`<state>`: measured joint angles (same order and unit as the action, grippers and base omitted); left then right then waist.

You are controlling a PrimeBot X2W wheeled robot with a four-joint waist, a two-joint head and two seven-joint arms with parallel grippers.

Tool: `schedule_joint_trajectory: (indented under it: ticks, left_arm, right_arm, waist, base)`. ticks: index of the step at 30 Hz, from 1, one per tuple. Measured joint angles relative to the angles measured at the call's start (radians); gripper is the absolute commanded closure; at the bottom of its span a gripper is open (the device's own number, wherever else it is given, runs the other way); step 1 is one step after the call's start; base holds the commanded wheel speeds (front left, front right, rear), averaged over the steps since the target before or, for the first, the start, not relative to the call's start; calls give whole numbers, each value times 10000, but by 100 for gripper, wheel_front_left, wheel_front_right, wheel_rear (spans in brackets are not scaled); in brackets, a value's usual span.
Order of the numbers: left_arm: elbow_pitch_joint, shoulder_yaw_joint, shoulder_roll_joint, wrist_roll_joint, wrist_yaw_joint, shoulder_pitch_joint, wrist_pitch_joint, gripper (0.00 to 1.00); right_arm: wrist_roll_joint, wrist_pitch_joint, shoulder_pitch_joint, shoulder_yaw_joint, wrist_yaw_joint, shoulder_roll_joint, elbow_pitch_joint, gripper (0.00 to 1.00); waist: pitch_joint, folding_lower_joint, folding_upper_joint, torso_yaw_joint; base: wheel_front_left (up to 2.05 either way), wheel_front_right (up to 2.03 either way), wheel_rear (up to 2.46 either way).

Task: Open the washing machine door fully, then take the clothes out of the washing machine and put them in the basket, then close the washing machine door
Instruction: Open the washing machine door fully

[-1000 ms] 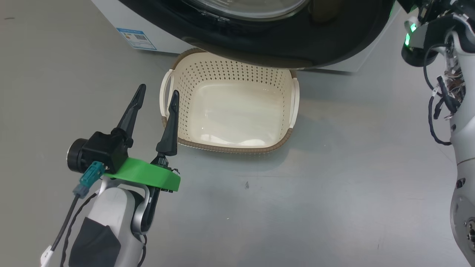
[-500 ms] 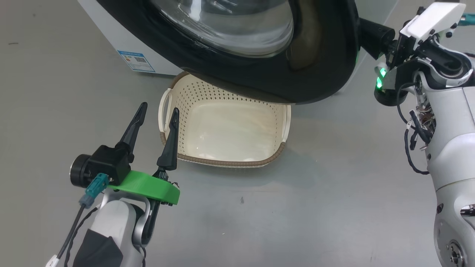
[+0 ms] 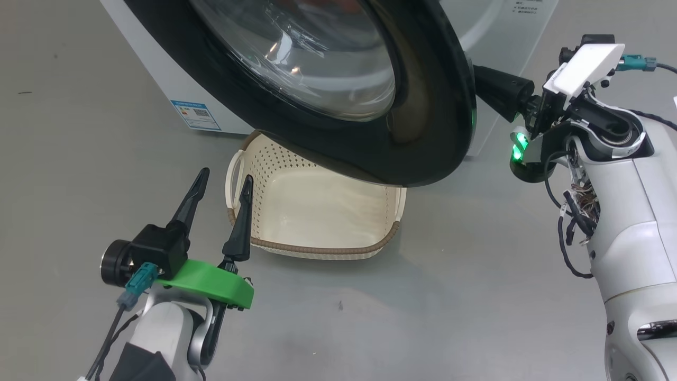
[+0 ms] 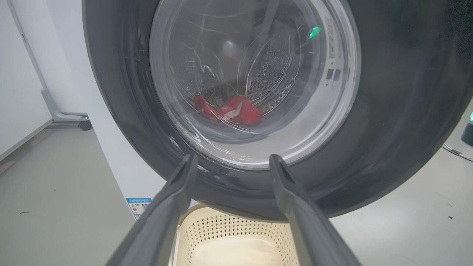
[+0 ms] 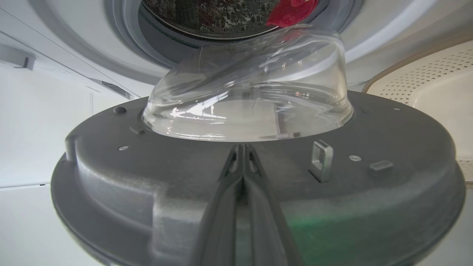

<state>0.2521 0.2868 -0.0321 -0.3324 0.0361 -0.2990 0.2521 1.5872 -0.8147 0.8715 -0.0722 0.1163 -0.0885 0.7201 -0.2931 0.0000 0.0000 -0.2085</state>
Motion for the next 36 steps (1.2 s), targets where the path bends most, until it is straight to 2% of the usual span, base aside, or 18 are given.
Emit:
schedule_joint_trajectory:
  ticks: [19,27,36]
  left_arm:
    - [155,-140,-8,67,-2,662,0,0]
    - [180,-105,-8,67,-2,753,0,0]
    - [201,-59,-10,-10,-12,1011,0,0]
  right_arm:
    - [408,-617,-1914,-817,54,219,-1404,100]
    - [849,-738,-2688,-1296,54,221,-1992,100]
    - [1569,-794,-3372,-2286,54,232,-2671,100]
  waist:
    - [882,0,0,-38]
    - [1123,0,0,-272]
    - [1376,0,0,-667]
  base:
    - [0,0,0]
    - [0,0,0]
    - [0,0,0]
